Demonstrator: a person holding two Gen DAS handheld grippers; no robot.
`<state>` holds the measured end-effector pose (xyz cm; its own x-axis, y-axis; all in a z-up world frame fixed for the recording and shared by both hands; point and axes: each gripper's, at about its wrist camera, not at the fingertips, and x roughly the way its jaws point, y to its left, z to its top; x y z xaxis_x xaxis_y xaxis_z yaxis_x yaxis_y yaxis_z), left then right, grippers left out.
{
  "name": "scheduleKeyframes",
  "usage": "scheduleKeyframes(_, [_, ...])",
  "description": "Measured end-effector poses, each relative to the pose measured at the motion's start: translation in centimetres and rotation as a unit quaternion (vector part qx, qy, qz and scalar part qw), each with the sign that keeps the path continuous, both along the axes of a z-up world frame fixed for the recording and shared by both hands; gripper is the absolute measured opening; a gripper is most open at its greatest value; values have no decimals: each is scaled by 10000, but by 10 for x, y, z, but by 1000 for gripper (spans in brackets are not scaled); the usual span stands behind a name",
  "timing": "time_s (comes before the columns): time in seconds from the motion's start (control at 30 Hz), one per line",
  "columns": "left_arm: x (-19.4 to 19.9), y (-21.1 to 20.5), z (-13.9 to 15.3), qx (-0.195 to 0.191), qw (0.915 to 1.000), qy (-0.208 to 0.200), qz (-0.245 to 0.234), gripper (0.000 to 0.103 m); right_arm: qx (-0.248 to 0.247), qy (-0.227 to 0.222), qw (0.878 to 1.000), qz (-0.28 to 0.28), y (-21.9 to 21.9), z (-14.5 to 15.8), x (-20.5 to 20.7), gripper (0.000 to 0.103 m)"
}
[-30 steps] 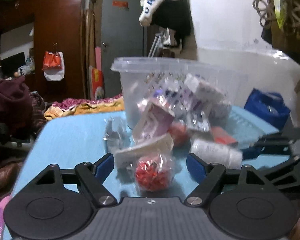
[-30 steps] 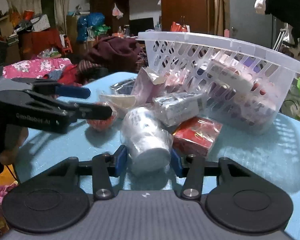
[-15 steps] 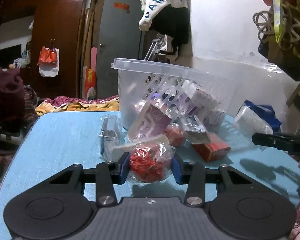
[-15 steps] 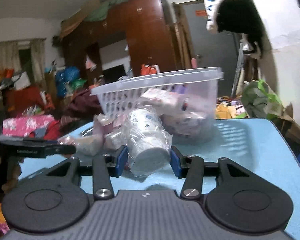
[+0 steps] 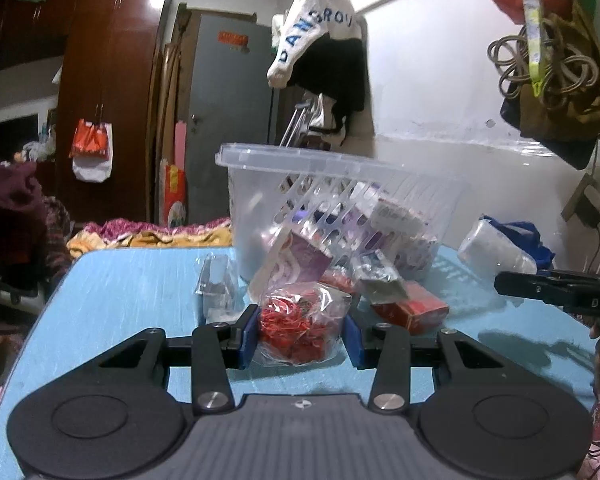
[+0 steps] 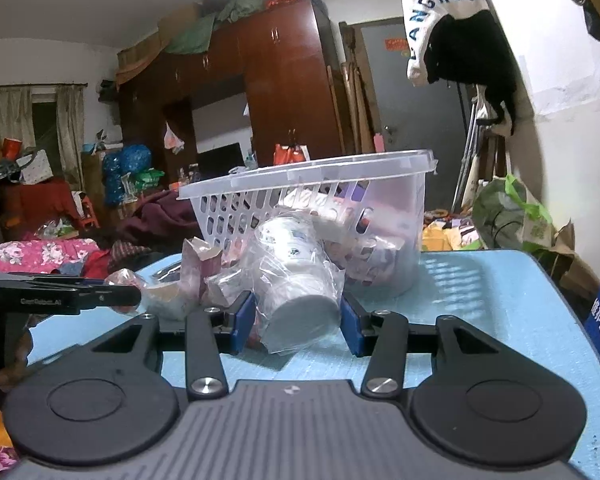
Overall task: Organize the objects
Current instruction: 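Grasp bag of red items with left tool while right tool grasps bagged white roll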
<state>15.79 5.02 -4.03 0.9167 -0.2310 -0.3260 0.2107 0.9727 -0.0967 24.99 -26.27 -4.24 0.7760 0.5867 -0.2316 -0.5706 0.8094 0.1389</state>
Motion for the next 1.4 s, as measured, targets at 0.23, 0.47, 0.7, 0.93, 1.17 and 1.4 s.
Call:
scheduleKeyframes(0.23, [-4, 1, 1, -2, 9998, -164, -57, 47, 59, -201, 9998, -43, -2, 1, -5, 49])
scheduleKeyframes(0.47, [-3, 2, 2, -2, 9998, -167, -61, 47, 64, -217, 9997, -59, -2, 1, -6, 49])
scheduleKeyframes(0.7, [-4, 3, 1, 4, 9998, -193, -43, 47, 75, -246, 9996, -80, -2, 1, -7, 49])
scheduleKeyframes(0.93, [-6, 3, 2, 2, 9997, -236, -46, 47, 85, -274, 9995, -102, -3, 2, -8, 49])
scheduleKeyframes(1.17, [-6, 2, 1, 4, 9997, -241, -47, 47, 89, -277, 9995, -105, -4, 2, -8, 49])
scheduleKeyframes(1.4, [-6, 2, 2, 5, 9997, -242, -47, 47, 90, -277, 9995, -105, -4, 3, -8, 49])
